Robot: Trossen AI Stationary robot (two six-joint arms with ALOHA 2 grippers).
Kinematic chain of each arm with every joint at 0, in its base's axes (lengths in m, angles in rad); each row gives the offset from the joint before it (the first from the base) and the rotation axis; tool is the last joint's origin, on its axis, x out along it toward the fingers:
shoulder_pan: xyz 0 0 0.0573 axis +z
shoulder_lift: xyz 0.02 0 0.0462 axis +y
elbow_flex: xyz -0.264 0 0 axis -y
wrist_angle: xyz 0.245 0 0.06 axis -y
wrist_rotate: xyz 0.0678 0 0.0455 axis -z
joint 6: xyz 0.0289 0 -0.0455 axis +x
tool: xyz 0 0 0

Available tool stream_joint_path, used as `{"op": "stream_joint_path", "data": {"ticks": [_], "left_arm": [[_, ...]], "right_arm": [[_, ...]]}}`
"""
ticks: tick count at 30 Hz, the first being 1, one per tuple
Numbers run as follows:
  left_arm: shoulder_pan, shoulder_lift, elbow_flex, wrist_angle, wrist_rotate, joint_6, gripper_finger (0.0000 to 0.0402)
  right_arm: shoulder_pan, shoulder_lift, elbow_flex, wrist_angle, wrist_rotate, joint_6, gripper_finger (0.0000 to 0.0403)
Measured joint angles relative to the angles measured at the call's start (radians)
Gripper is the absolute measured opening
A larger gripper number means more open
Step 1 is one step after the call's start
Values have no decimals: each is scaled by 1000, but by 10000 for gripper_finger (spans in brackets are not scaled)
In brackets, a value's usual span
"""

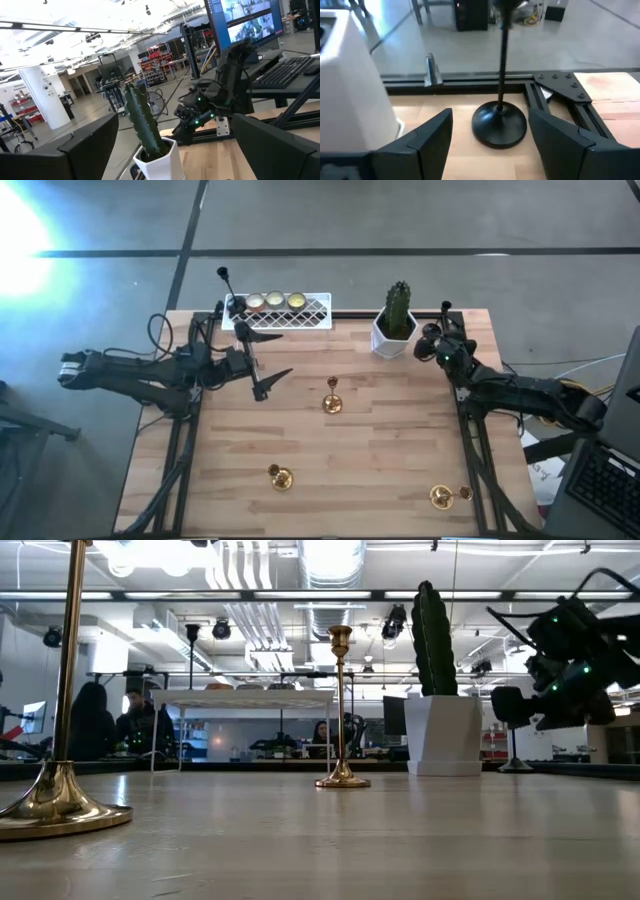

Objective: Pick & Place candle stick holders
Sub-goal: Put the black candle holder on the shelf

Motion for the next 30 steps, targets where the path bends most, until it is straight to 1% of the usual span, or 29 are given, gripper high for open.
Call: {"op": "stream_joint_path", "data": {"ticks": [3, 4, 8, 10, 11, 13, 16, 20, 25, 27, 30], "left_arm": [[0, 0, 0, 1, 0, 0, 392], [0, 0, 0, 1, 0, 0, 392], [0, 0, 0, 2, 0, -5, 392], [0, 0, 0, 2, 0, -8, 392], [0, 0, 0, 3, 0, -11, 392], [0, 0, 0, 4, 0, -19, 392], [0, 0, 0, 6, 0, -19, 392], [0, 0, 0, 8, 0, -19, 392], [0, 0, 0, 8, 0, -19, 392], [0, 0, 0, 8, 0, -20, 392], [0, 0, 0, 8, 0, -20, 392]], "right_arm": [[-35, 41, -59, 178, -13, -57, 247], [-47, 55, -63, 209, -23, -78, 244], [-93, 118, -38, 249, -57, -148, 236], [-118, 152, -22, 278, -97, -154, 233], [-125, 169, -13, 285, -98, -156, 232], [-118, 195, -9, 284, -64, -151, 228], [-118, 222, -6, 281, -58, -128, 224], [-119, 238, -2, 285, -96, -61, 224], [-117, 261, 54, 276, -114, -14, 221], [-117, 272, 98, 207, -94, 18, 218], [-116, 281, 166, 59, -71, 92, 212]]}}
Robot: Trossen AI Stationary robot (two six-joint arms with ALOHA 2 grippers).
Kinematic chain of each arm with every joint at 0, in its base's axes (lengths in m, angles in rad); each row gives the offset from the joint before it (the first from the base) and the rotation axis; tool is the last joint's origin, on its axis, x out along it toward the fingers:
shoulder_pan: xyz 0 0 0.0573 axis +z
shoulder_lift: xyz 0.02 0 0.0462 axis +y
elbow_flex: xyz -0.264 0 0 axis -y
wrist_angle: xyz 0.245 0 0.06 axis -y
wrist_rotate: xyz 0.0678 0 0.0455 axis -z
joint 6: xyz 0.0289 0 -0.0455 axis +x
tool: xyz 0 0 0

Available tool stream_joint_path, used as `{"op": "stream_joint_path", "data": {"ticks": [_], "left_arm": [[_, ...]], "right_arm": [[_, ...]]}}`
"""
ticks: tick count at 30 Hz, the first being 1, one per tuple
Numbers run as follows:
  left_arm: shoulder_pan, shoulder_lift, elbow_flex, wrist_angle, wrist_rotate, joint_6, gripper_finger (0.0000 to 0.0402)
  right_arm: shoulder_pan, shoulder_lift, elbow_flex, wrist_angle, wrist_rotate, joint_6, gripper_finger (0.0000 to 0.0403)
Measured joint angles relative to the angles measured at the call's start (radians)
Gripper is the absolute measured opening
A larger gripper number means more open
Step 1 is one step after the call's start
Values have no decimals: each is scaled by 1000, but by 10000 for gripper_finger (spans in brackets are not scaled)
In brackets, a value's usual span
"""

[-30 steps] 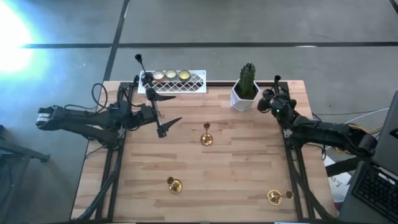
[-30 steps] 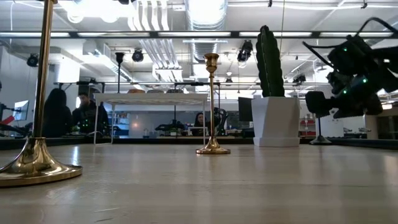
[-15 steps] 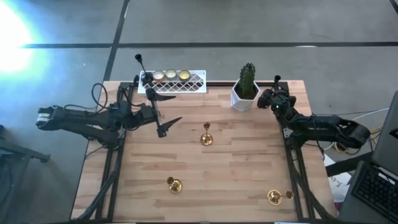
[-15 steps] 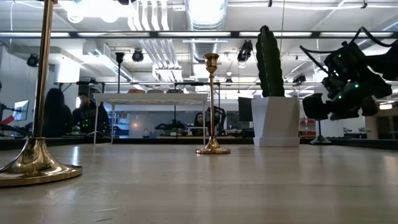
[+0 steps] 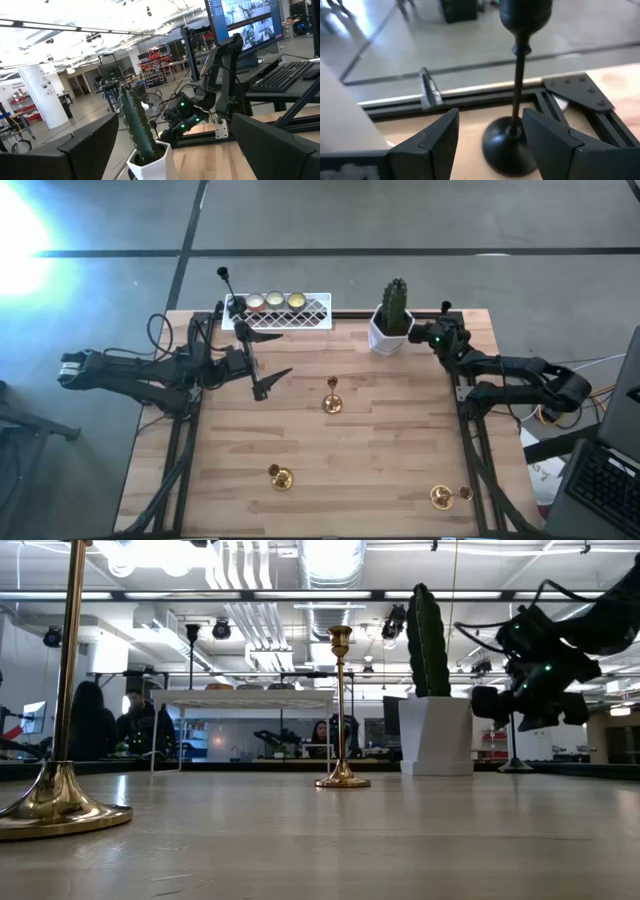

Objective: Pick & Place candle stick holders
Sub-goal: Put the black candle holder on the shelf

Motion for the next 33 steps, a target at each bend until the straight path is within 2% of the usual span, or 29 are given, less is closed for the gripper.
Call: {"op": "stream_joint_path", "data": {"ticks": [5, 16, 21, 28, 33], "left_arm": [[-1, 0, 0, 0, -1, 26, 392], [2, 0, 0, -3, -13, 68, 392], [2, 0, 0, -9, -13, 60, 392], [2, 0, 0, -11, -13, 58, 392], [2, -1, 0, -25, -13, 54, 392]], "right_arm": [[6, 11, 42, -80, 94, 30, 199], [-14, 32, 59, -79, 106, 31, 161], [-13, 54, 66, -77, 127, 28, 114], [-14, 56, 40, -23, 143, 4, 18], [-14, 56, 31, -13, 123, -4, 8]]}}
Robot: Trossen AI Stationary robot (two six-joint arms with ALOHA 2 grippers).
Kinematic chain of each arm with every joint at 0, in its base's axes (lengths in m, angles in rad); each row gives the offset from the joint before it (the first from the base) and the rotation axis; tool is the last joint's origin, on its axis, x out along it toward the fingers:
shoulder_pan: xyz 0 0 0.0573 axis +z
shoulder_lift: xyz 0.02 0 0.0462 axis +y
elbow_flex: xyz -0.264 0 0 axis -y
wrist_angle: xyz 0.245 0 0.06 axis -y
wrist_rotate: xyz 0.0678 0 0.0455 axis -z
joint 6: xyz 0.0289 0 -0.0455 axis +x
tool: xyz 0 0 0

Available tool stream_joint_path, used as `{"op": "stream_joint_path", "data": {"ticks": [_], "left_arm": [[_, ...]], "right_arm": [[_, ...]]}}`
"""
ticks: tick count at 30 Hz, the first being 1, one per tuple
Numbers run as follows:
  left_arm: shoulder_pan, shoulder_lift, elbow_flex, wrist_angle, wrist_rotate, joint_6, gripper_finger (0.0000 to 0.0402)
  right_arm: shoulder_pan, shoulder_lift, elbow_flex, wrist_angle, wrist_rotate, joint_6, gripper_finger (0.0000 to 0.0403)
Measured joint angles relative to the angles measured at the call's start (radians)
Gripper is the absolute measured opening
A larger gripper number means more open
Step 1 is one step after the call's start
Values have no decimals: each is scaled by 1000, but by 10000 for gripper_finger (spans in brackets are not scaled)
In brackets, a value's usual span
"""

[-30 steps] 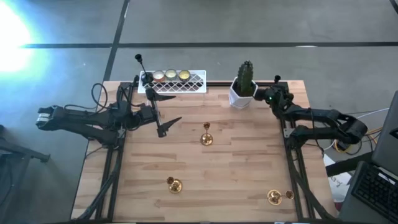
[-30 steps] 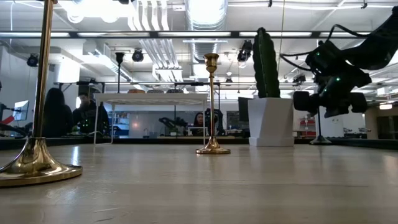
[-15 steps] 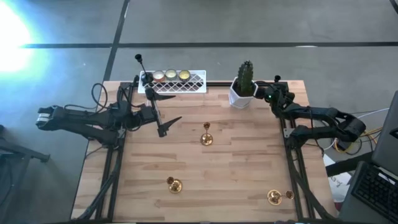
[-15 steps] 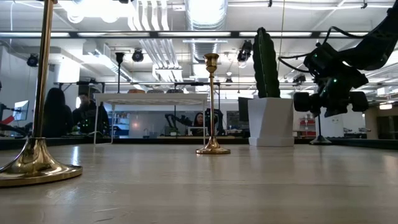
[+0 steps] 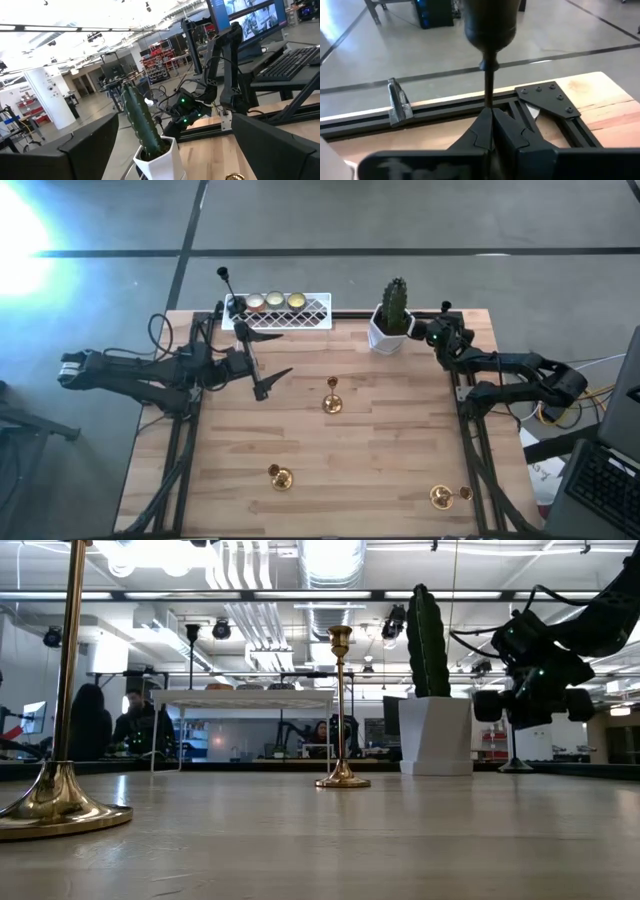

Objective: Pick & Place candle stick holders
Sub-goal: Put the black candle holder on the shelf

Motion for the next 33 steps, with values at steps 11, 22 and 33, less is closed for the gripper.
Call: {"op": "stream_joint_path", "data": {"ticks": [11, 22, 33], "left_arm": [[0, 0, 0, -11, -9, -6, 392], [12, 0, 0, -9, -24, 10, 392], [17, 0, 0, -12, -31, 23, 392]], "right_arm": [[112, -50, 17, -46, -94, 123, 8], [224, -32, 207, -147, 376, 30, 8], [178, -34, 264, -487, 199, 165, 75]]}}
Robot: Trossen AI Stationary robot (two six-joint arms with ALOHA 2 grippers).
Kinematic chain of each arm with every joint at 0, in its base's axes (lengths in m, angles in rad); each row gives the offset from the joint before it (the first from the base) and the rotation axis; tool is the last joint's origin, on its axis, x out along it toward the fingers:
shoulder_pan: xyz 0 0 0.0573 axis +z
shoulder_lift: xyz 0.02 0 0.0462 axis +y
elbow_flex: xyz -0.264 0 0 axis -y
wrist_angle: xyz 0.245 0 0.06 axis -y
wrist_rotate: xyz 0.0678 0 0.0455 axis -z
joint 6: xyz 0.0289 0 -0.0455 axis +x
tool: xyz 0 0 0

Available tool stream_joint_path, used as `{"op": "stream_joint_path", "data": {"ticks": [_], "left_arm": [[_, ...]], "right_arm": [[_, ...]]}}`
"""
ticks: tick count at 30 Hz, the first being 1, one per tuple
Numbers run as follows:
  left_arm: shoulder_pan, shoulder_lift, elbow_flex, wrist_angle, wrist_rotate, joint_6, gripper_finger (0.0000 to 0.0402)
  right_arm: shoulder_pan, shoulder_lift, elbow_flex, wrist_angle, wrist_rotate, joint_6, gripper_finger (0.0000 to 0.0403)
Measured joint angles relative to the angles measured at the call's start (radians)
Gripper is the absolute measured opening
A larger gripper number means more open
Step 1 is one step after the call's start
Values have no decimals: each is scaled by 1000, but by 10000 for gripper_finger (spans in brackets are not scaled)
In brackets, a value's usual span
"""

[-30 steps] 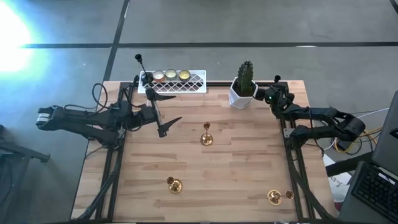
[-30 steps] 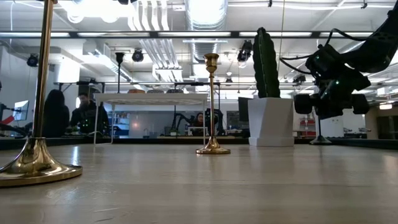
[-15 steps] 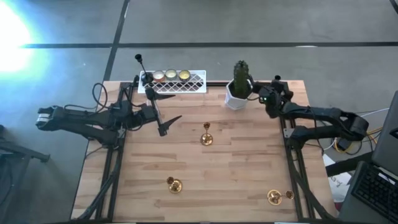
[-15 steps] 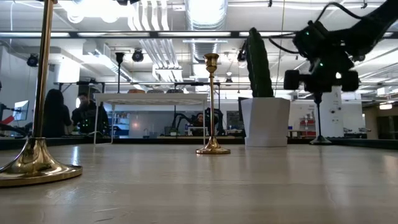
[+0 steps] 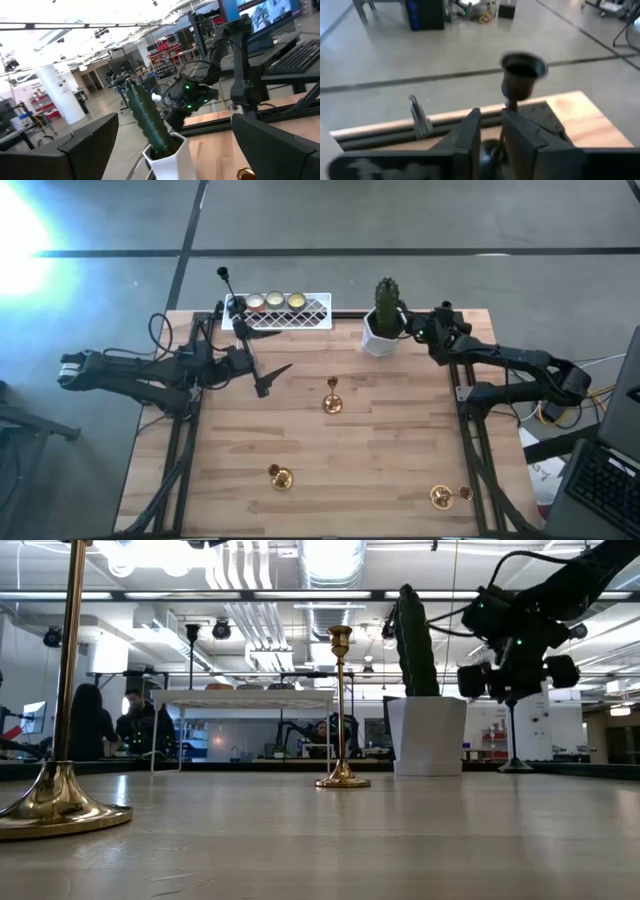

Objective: Pick & Place candle stick holders
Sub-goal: Put the black candle holder on the shelf

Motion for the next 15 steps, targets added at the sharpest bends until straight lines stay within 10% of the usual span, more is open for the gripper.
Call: {"op": "stream_joint_path", "data": {"ticks": [15], "left_arm": [[1, 0, 0, -41, -53, 31, 392]], "right_arm": [[-91, 2, -49, 146, -53, 21, 252]]}}
